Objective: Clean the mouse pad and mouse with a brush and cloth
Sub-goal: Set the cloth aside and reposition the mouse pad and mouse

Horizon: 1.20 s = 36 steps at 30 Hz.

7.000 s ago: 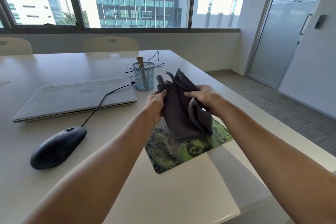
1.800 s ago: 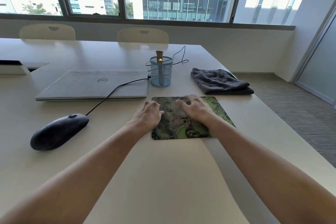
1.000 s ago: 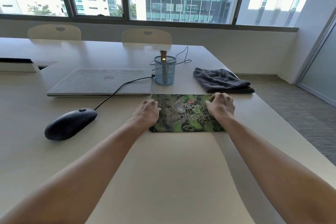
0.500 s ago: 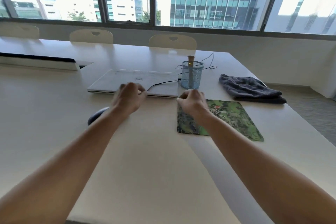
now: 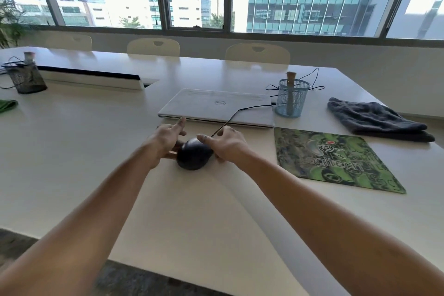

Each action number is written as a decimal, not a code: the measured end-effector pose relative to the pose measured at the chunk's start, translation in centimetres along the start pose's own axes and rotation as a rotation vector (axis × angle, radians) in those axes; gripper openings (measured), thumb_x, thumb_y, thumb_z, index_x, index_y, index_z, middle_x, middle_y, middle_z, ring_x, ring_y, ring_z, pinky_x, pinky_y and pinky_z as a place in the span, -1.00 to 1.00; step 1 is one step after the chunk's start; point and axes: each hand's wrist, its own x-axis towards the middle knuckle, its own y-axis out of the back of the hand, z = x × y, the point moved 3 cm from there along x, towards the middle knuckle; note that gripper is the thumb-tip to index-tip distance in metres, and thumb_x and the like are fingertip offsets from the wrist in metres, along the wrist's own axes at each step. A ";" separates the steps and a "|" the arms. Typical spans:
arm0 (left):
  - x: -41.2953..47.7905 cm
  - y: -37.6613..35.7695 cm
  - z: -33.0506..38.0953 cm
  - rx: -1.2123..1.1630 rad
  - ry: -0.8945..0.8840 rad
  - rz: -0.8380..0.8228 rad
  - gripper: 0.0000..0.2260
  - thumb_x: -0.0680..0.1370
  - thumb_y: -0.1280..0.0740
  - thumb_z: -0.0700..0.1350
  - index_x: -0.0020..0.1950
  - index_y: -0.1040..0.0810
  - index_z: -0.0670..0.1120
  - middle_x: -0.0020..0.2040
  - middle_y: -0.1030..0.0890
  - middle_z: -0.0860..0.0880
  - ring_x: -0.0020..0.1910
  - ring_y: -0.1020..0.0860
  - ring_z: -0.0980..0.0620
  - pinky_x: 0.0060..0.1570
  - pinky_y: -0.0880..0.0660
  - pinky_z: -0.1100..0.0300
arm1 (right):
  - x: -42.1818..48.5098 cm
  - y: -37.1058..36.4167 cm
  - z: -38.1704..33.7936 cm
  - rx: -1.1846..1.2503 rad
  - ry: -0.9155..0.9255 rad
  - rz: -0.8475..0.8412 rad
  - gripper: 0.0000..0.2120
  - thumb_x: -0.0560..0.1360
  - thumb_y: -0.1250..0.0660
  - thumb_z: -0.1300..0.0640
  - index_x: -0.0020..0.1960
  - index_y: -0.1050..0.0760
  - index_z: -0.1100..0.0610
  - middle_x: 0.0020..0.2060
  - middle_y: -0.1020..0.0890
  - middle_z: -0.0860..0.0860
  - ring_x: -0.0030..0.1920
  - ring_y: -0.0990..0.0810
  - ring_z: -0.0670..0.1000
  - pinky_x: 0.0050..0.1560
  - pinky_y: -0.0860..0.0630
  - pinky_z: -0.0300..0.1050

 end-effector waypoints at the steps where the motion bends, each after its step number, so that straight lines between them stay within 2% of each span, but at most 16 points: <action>1: -0.3 -0.4 0.1 -0.058 0.019 -0.039 -0.54 0.57 -0.09 0.20 0.10 -0.50 -0.17 -0.19 -0.58 -0.16 -0.22 -0.56 -0.05 -0.34 -0.55 0.17 | 0.1 0.1 -0.1 -0.038 -0.017 0.011 -0.39 0.38 -0.34 -0.28 0.16 -0.41 0.21 0.01 -0.63 0.16 -0.19 -0.61 0.09 -0.23 -0.47 -0.17; 3: -0.7 -0.9 0.2 -0.136 0.049 -0.108 -0.52 0.56 -0.06 0.23 0.01 -0.49 -0.16 -0.25 -0.59 -0.17 -0.36 -0.60 -0.04 -0.47 -0.57 0.23 | 0.3 0.2 -0.1 -0.134 -0.031 0.025 -0.27 0.33 -0.33 -0.34 0.24 -0.36 0.20 0.16 -0.55 0.15 0.09 -0.56 0.13 -0.07 -0.42 -0.14; 5: -0.7 -1.2 0.1 -0.188 0.065 -0.162 -0.52 0.56 -0.04 0.24 -0.06 -0.48 -0.15 -0.27 -0.60 -0.20 -0.46 -0.62 -0.02 -0.47 -0.58 0.22 | 0.2 0.3 0.0 -0.237 -0.028 0.002 -0.17 0.30 -0.35 -0.36 0.32 -0.28 0.21 0.25 -0.48 0.14 0.25 -0.46 0.14 0.01 -0.37 -0.13; 7: -0.4 -1.4 0.1 -0.213 0.060 -0.172 -0.54 0.56 -0.05 0.22 -0.08 -0.48 -0.15 -0.29 -0.60 -0.19 -0.51 -0.61 0.02 -0.49 -0.57 0.23 | 0.1 0.1 0.0 -0.311 -0.019 -0.013 -0.14 0.28 -0.38 -0.33 0.34 -0.25 0.21 0.26 -0.47 0.12 0.27 -0.43 0.12 0.03 -0.34 -0.15; 9: 0.1 -1.6 -0.1 -0.187 0.018 -0.137 -0.58 0.58 -0.09 0.17 -0.07 -0.50 -0.17 -0.30 -0.60 -0.17 -0.50 -0.60 0.03 -0.48 -0.55 0.25 | 0.2 0.0 0.0 -0.334 -0.001 0.013 -0.21 0.29 -0.40 -0.28 0.30 -0.30 0.21 0.20 -0.49 0.10 0.24 -0.44 0.11 -0.02 -0.30 -0.17; 12: 0.8 -2.1 -0.1 -0.101 -0.119 0.001 -0.68 0.60 -0.17 0.02 -0.01 -0.55 -0.22 -0.28 -0.61 -0.13 -0.34 -0.58 -0.04 -0.33 -0.50 0.18 | 0.4 0.3 0.2 -0.312 0.004 0.083 -0.34 0.30 -0.40 -0.21 0.20 -0.33 0.19 0.10 -0.52 0.10 0.17 -0.46 0.12 -0.06 -0.32 -0.15; 15: 1.0 -3.1 0.3 0.139 -0.312 0.124 -0.75 0.57 -0.24 -0.04 -0.09 -0.60 -0.20 -0.16 -0.65 -0.14 -0.10 -0.59 -0.12 -0.09 -0.53 0.08 | 0.5 2.4 1.1 -0.315 -0.005 0.183 -0.40 0.28 -0.42 -0.19 0.12 -0.33 0.16 -0.02 -0.51 0.09 0.09 -0.47 0.13 -0.10 -0.32 -0.14; 17: 1.0 -4.3 0.8 0.316 -0.399 0.151 -0.76 0.55 -0.26 -0.04 -0.06 -0.60 -0.20 -0.05 -0.65 -0.16 0.04 -0.55 -0.14 0.04 -0.45 0.10 | 0.6 4.8 2.1 -0.322 -0.028 0.251 -0.41 0.27 -0.43 -0.18 0.11 -0.34 0.15 -0.07 -0.51 0.10 -0.02 -0.47 0.11 -0.13 -0.35 -0.13; 19: 1.1 -5.8 1.3 0.424 -0.452 0.139 -0.78 0.55 -0.27 -0.04 -0.01 -0.59 -0.16 0.04 -0.63 -0.17 0.12 -0.51 -0.14 0.05 -0.39 0.12 | 0.6 7.6 3.5 -0.299 -0.062 0.306 -0.47 0.28 -0.45 -0.16 0.03 -0.35 0.15 -0.12 -0.50 0.08 -0.06 -0.50 0.10 -0.11 -0.45 -0.10; 21: 1.4 -7.6 1.5 0.503 -0.485 0.097 -0.77 0.54 -0.27 -0.03 0.08 -0.57 -0.14 0.17 -0.56 -0.15 0.22 -0.45 -0.13 0.13 -0.36 0.11 | 0.5 10.2 5.3 -0.311 -0.113 0.355 -0.53 0.30 -0.45 -0.15 -0.06 -0.33 0.13 -0.16 -0.48 0.06 -0.11 -0.50 0.09 -0.14 -0.45 -0.11; 25: 2.1 -10.9 1.8 0.606 -0.498 -0.003 -0.67 0.54 -0.26 0.03 0.23 -0.48 -0.11 0.31 -0.44 -0.11 0.33 -0.35 -0.10 0.28 -0.31 0.03 | -0.2 14.2 9.5 -0.331 -0.280 0.419 -0.39 0.31 -0.44 -0.18 0.16 -0.34 0.18 -0.02 -0.48 0.12 -0.03 -0.42 0.10 -0.09 -0.35 -0.12; 29: 2.4 -12.9 1.9 0.717 -0.500 -0.050 -0.59 0.54 -0.21 0.12 0.31 -0.41 -0.04 0.37 -0.38 -0.05 0.39 -0.29 -0.04 0.35 -0.17 -0.02 | -1.5 15.8 12.7 -0.339 -0.370 0.475 -0.39 0.32 -0.45 -0.15 0.17 -0.37 0.21 0.09 -0.52 0.16 -0.01 -0.41 0.11 -0.08 -0.28 -0.15; 32: 2.4 -13.8 1.7 0.777 -0.493 -0.075 -0.55 0.55 -0.16 0.15 0.37 -0.33 -0.03 0.43 -0.30 -0.04 0.45 -0.19 -0.01 0.41 -0.03 -0.10 | -2.2 16.4 14.4 -0.329 -0.417 0.487 -0.32 0.30 -0.45 -0.16 0.24 -0.34 0.22 0.16 -0.52 0.17 0.16 -0.46 0.16 -0.02 -0.33 -0.12; 36: 2.3 -14.1 1.6 0.827 -0.512 -0.065 -0.53 0.56 -0.10 0.17 0.40 -0.29 -0.01 0.48 -0.24 -0.02 0.48 -0.13 0.00 0.42 0.01 -0.12 | -2.2 16.3 15.0 -0.325 -0.452 0.480 -0.29 0.29 -0.43 -0.20 0.25 -0.34 0.21 0.18 -0.51 0.17 0.19 -0.46 0.19 0.00 -0.35 -0.09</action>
